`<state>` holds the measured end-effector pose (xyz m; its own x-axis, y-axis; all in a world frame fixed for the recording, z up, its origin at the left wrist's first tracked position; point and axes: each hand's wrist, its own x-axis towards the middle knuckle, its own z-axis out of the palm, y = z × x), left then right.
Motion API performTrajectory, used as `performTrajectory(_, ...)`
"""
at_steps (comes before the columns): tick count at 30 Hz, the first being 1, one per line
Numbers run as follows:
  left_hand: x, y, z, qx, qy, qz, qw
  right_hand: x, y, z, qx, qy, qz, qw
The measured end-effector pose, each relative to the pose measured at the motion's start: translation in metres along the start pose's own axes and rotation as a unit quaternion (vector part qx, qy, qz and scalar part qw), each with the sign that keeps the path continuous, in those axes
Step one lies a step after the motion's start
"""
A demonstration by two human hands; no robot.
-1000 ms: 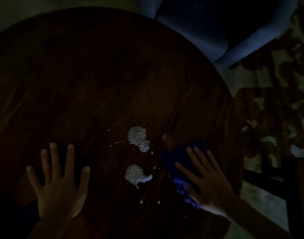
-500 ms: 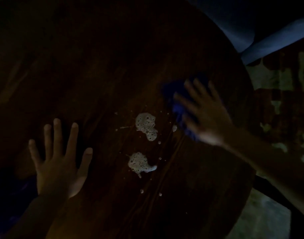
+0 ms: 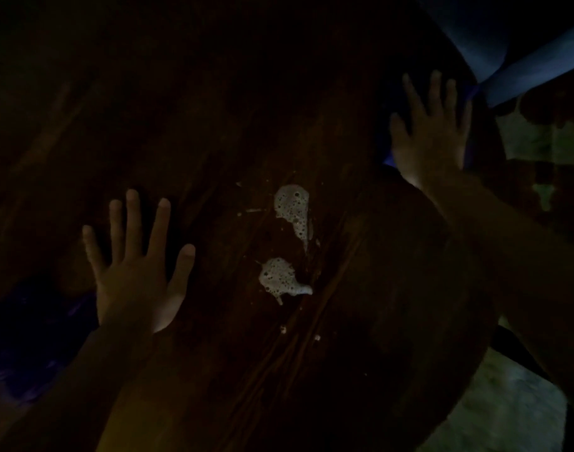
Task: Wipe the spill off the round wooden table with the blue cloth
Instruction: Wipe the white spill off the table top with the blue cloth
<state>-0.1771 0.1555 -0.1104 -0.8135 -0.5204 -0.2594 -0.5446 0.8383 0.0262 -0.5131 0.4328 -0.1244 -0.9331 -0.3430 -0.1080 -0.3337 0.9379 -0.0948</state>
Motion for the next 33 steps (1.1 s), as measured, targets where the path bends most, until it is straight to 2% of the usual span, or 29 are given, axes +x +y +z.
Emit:
performTrajectory(1,-0.002,0.004,0.003,-0.008,0.000,0.003,1.000,-0.001,-0.019,-0.003,-0.006,-0.005,-0.041,0.999)
performTrajectory(3,-0.007,0.007,0.005,-0.029,-0.005,0.008,1.000,-0.019,-0.050,-0.004,-0.020,-0.015,-0.200,0.979)
performTrajectory(5,-0.009,0.011,0.005,-0.053,0.005,0.009,0.999,-0.055,-0.064,0.000,-0.057,-0.035,-0.399,0.915)
performTrajectory(7,-0.009,0.016,0.006,-0.072,0.019,0.008,0.997,-0.104,-0.057,0.001,-0.079,-0.089,-0.562,0.819)
performTrajectory(8,-0.010,0.019,0.007,-0.074,0.027,0.010,0.997,-0.126,-0.046,0.002,-0.084,-0.120,-0.614,0.776)
performTrajectory(9,-0.009,0.020,0.009,-0.075,0.033,0.012,0.997,-0.136,-0.033,0.003,-0.090,-0.133,-0.642,0.750)
performTrajectory(10,-0.008,0.020,0.010,-0.074,0.035,0.013,0.997,-0.133,-0.022,0.002,-0.096,-0.133,-0.646,0.746)
performTrajectory(11,-0.007,0.019,0.010,-0.073,0.035,0.013,0.997,-0.119,-0.015,0.000,-0.105,-0.124,-0.623,0.765)
performTrajectory(12,-0.006,0.017,0.010,-0.072,0.038,0.016,0.997,-0.097,-0.010,-0.001,-0.113,-0.111,-0.573,0.804)
performTrajectory(14,-0.007,0.015,0.011,-0.076,0.049,0.021,0.996,-0.047,-0.014,-0.006,-0.091,-0.071,-0.405,0.907)
performTrajectory(15,-0.007,0.014,0.011,-0.080,0.054,0.024,0.995,-0.024,-0.023,-0.008,-0.070,-0.050,-0.312,0.946)
performTrajectory(17,-0.007,0.013,0.011,-0.088,0.059,0.026,0.994,0.002,-0.056,-0.007,-0.040,-0.021,-0.190,0.981)
performTrajectory(18,-0.006,0.011,0.012,-0.091,0.060,0.025,0.994,0.004,-0.074,-0.005,-0.037,-0.013,-0.183,0.982)
performTrajectory(19,-0.006,0.010,0.013,-0.094,0.061,0.025,0.993,-0.001,-0.091,-0.003,-0.036,-0.010,-0.212,0.977)
performTrajectory(20,-0.007,0.009,0.013,-0.098,0.065,0.024,0.993,-0.015,-0.103,-0.001,-0.040,-0.012,-0.277,0.960)
performTrajectory(21,-0.008,0.009,0.014,-0.102,0.072,0.024,0.992,-0.035,-0.109,0.004,-0.052,-0.021,-0.375,0.925)
performTrajectory(23,-0.010,0.009,0.015,-0.114,0.088,0.024,0.989,-0.090,-0.100,0.010,-0.088,-0.078,-0.576,0.809)
performTrajectory(24,-0.009,0.011,0.015,-0.118,0.092,0.025,0.988,-0.111,-0.084,0.008,-0.096,-0.118,-0.646,0.748)
performTrajectory(25,-0.009,0.011,0.015,-0.118,0.092,0.025,0.988,-0.116,-0.064,0.005,-0.100,-0.132,-0.694,0.701)
performTrajectory(26,-0.008,0.013,0.015,-0.115,0.089,0.024,0.989,-0.104,-0.043,0.000,-0.106,-0.128,-0.716,0.678)
performTrajectory(27,-0.007,0.013,0.015,-0.112,0.084,0.023,0.990,-0.082,-0.024,-0.002,-0.116,-0.112,-0.704,0.692)
performTrajectory(28,-0.006,0.013,0.015,-0.106,0.080,0.022,0.991,-0.054,-0.006,-0.002,-0.119,-0.094,-0.651,0.744)
performTrajectory(30,-0.006,0.013,0.016,-0.099,0.076,0.021,0.992,-0.004,0.010,-0.010,-0.083,-0.059,-0.448,0.888)
performTrajectory(31,-0.006,0.013,0.016,-0.100,0.074,0.020,0.992,0.013,0.006,-0.012,-0.061,-0.036,-0.333,0.940)
performTrajectory(32,-0.006,0.013,0.015,-0.102,0.074,0.020,0.992,0.024,-0.007,-0.012,-0.044,-0.020,-0.237,0.970)
performTrajectory(33,-0.006,0.013,0.014,-0.102,0.075,0.020,0.992,0.027,-0.026,-0.010,-0.036,-0.008,-0.176,0.984)
